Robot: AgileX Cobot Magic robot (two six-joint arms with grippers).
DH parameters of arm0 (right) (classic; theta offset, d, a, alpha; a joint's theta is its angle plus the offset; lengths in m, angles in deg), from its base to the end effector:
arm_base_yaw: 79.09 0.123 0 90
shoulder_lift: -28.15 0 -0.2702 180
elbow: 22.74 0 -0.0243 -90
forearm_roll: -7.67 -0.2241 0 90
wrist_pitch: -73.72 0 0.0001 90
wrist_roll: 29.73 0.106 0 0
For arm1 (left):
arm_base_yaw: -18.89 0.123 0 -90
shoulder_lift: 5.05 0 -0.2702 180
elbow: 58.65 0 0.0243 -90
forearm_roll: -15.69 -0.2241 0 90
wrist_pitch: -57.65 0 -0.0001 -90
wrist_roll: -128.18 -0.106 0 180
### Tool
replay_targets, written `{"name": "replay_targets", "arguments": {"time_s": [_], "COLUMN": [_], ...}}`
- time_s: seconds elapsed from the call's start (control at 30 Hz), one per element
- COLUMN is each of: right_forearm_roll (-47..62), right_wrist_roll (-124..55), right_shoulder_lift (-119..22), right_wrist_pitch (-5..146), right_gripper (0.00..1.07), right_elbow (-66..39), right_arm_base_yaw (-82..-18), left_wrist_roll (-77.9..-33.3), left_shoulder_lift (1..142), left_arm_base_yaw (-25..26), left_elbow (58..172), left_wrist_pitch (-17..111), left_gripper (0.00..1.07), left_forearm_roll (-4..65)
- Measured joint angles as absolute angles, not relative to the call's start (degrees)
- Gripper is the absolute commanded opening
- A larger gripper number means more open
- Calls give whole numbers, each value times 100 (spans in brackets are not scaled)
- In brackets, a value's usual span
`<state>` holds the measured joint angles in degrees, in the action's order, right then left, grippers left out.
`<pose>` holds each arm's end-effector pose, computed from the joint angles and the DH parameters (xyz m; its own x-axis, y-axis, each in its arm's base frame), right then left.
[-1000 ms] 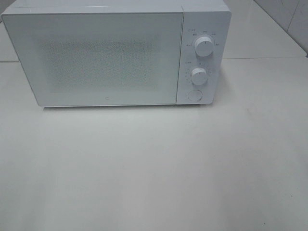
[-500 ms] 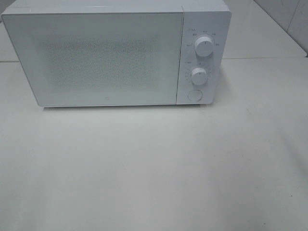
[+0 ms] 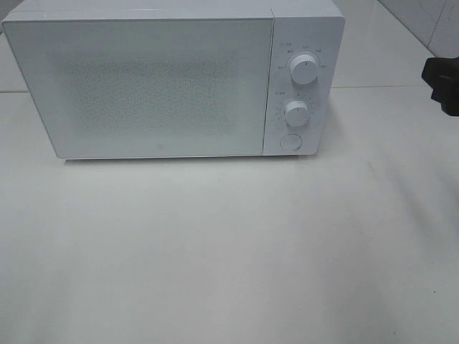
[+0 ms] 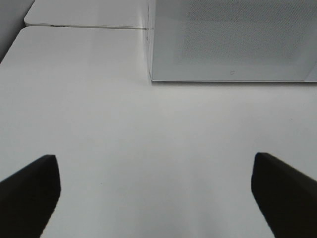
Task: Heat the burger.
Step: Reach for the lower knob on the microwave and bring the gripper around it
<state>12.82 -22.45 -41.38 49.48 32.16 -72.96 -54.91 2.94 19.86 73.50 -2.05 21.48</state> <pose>0.2067 0.0261 0.2505 -0.1836 0.0256 -0.9827 -0.1346 0.9896 0.0509 -0.0003 -0.0092 0.2611 -0.4289 -0.0045 -0.9033 0.0630 0.9974 -0.0348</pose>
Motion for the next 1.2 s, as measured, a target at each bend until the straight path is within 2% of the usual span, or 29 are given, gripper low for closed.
{"name": "replay_targets", "arguments": {"time_s": [0.37,0.47,0.5,0.53,0.6,0.63,0.67,0.73,0.8,0.83,0.9,1.2], "right_forearm_roll": [79,-488,-884,-884,-1479,-1479,-1869,-2052,-2539,-2539,-3158,-4092], "right_wrist_roll": [-3517,-3935,-4153,-4153,-4434,-4434,-4560,-4629,-4680,-4680,-4732,-4846], "right_shoulder_lift": [-5352,-5644,-5851,-5851,-6120,-6120,-6292,-6372,-6618,-6618,-6922,-7472], "right_wrist_pitch": [3625,3086,2771,2771,2336,2336,2055,1894,1396,1396,794,462], "right_gripper": [71,71,71,71,71,71,71,71,71,71,71,71], "right_elbow": [3324,3433,3473,3473,3502,3502,3508,3514,3514,3514,3508,3118], "right_arm_base_yaw": [-7147,-6791,-6488,-6488,-6024,-6024,-5709,-5531,-5044,-5044,-4477,-3697], "left_wrist_roll": [-5491,-5491,-5491,-5491,-5491,-5491,-5491,-5491,-5491,-5491,-5491,-5491], "left_shoulder_lift": [294,294,294,294,294,294,294,294,294,294,294,294], "left_arm_base_yaw": [1986,1986,1986,1986,1986,1986,1986,1986,1986,1986,1986,1986], "left_elbow": [7350,7350,7350,7350,7350,7350,7350,7350,7350,7350,7350,7350], "left_wrist_pitch": [-205,-205,-205,-205,-205,-205,-205,-205,-205,-205,-205,-205], "left_gripper": [98,98,98,98,98,98,98,98,98,98,98,98], "left_forearm_roll": [2148,2148,2148,2148,2148,2148,2148,2148,2148,2148,2148,2148]}}
